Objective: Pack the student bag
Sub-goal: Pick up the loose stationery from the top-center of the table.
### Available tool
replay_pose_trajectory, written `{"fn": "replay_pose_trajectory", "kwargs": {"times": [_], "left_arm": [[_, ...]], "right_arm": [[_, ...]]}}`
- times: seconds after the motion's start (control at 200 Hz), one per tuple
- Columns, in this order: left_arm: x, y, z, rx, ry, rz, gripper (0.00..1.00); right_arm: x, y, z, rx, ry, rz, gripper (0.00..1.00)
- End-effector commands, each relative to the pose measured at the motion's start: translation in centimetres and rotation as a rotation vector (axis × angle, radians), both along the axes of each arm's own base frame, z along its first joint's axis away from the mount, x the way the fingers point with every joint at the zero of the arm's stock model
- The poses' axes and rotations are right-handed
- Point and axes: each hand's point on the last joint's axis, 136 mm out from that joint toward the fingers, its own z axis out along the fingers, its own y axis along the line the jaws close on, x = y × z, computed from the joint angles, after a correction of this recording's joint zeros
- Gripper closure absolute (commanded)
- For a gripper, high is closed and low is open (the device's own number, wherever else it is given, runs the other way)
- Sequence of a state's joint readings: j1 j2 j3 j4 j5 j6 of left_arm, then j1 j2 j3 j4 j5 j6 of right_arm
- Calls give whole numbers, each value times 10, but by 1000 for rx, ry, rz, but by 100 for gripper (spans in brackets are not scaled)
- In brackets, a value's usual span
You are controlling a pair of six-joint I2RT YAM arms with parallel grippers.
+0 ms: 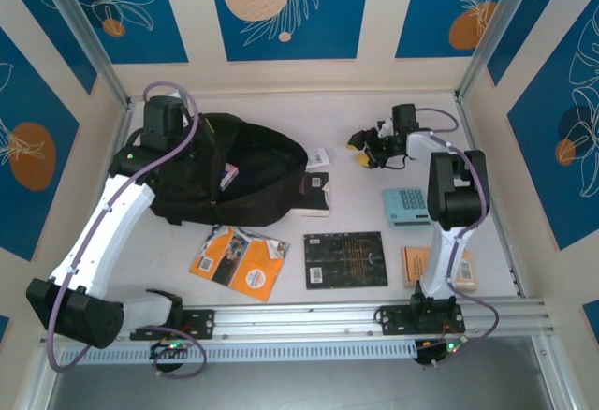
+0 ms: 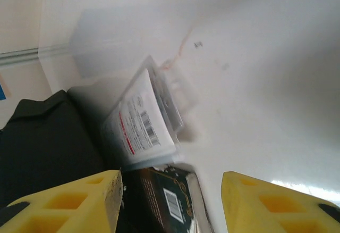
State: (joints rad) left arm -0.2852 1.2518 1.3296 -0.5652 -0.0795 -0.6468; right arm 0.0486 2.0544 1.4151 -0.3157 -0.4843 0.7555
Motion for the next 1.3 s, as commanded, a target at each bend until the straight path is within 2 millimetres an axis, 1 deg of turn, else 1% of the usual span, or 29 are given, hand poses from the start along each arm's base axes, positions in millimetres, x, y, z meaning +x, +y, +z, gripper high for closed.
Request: {"fn": "replay_pose_trajectory", "kwargs": {"times": [0.0,0.135,0.225,0.43,0.51,0.74,0.935,1.025,1.295], "left_arm": [[9,1,12,-40,-49,1,100],[11,0,9,-66,-38,-4,100],[12,0,8,-84,-32,-6,100],[14,0,4,-101,-24,-11,100],[14,-1,3,-104,-21,-12,100],[14,-2,4,-106,-21,-18,100],[14,-2,4,-111,-22,-22,100],[14,-2,4,-113,-22,-23,100],[15,-3,3,-120,-20,-27,100]], "right_arm": [[-8,18,4,41,27,127,49],[-4,20,-7,10,56,149,49],[-1,23,-10,-1,64,165,49],[-1,44,-15,2,77,235,49],[-1,48,-20,-13,86,246,49],[1,51,-27,-22,98,248,48],[1,43,-34,-80,94,233,46],[1,44,-34,-54,95,229,46],[0,67,-32,56,84,260,51]]}}
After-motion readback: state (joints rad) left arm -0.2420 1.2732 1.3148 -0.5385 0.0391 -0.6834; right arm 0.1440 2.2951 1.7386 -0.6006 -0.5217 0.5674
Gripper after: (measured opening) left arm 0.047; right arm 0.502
